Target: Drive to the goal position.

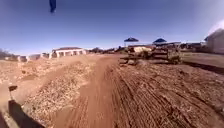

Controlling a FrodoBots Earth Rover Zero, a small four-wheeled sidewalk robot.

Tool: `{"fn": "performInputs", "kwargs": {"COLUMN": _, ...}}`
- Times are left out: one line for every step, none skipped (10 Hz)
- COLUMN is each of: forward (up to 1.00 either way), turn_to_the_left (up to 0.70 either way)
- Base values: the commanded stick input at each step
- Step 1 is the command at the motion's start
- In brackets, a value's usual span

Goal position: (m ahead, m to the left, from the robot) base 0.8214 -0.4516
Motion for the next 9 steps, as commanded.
{"fn": "performInputs", "kwargs": {"forward": 0.50, "turn_to_the_left": 0.00}}
{"fn": "performInputs", "kwargs": {"forward": 0.50, "turn_to_the_left": 0.00}}
{"fn": "performInputs", "kwargs": {"forward": 0.50, "turn_to_the_left": 0.00}}
{"fn": "performInputs", "kwargs": {"forward": 0.50, "turn_to_the_left": 0.00}}
{"fn": "performInputs", "kwargs": {"forward": 0.50, "turn_to_the_left": 0.00}}
{"fn": "performInputs", "kwargs": {"forward": 0.50, "turn_to_the_left": 0.00}}
{"fn": "performInputs", "kwargs": {"forward": 0.50, "turn_to_the_left": 0.00}}
{"fn": "performInputs", "kwargs": {"forward": 0.50, "turn_to_the_left": 0.00}}
{"fn": "performInputs", "kwargs": {"forward": 0.50, "turn_to_the_left": 0.00}}
